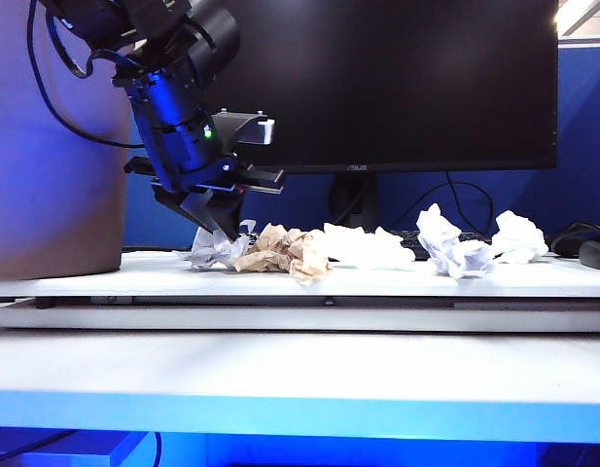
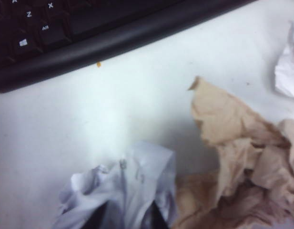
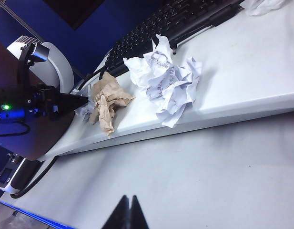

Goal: Pick up all paper balls from the table and place them in the pink trash can.

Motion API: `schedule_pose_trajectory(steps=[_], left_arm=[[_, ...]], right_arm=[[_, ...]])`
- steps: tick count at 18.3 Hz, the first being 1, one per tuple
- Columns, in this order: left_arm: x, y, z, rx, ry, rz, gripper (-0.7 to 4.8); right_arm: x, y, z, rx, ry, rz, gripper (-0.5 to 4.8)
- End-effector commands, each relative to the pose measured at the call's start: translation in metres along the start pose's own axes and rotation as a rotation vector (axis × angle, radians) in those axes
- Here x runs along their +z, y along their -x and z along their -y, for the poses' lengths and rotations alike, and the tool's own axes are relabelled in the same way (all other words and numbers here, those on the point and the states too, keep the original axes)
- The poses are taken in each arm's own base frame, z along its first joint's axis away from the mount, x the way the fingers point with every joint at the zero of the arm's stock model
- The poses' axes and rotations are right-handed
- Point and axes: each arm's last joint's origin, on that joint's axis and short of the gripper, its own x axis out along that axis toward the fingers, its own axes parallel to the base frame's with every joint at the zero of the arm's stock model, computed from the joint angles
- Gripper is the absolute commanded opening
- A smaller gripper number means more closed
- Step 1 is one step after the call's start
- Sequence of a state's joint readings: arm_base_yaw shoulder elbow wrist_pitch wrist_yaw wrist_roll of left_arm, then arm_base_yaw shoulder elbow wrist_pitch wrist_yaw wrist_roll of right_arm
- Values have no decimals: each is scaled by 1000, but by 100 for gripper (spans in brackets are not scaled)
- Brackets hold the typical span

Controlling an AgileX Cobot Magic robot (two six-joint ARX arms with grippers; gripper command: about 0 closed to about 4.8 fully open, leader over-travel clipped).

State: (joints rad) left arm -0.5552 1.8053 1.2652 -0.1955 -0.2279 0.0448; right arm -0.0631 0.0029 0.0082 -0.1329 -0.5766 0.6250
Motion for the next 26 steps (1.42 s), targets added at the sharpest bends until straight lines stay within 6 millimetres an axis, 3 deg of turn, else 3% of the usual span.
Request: schedule_pose_trajectory(steps=[1,9,17,20,23,26], left_arm=[[3,1,-1,17,6,22,-8],[10,6,0,-48,10,49,-6],[71,41,-7,-149,34,248,-6],[101,69,-11,-192,-13,295,-6],[134,116,-23,-174,-97,342,-6],[152,168,-37,-157,-154,385,-6]], right_arm=[[0,0,0,5,2,6,-5],[1,0,0,8,7,14,-5],[2,0,-1,2,11,25,-5],[2,0,-1,-4,12,32,-5],[3,0,-1,-1,17,38,-5],[2,0,-1,13,16,29,-5]])
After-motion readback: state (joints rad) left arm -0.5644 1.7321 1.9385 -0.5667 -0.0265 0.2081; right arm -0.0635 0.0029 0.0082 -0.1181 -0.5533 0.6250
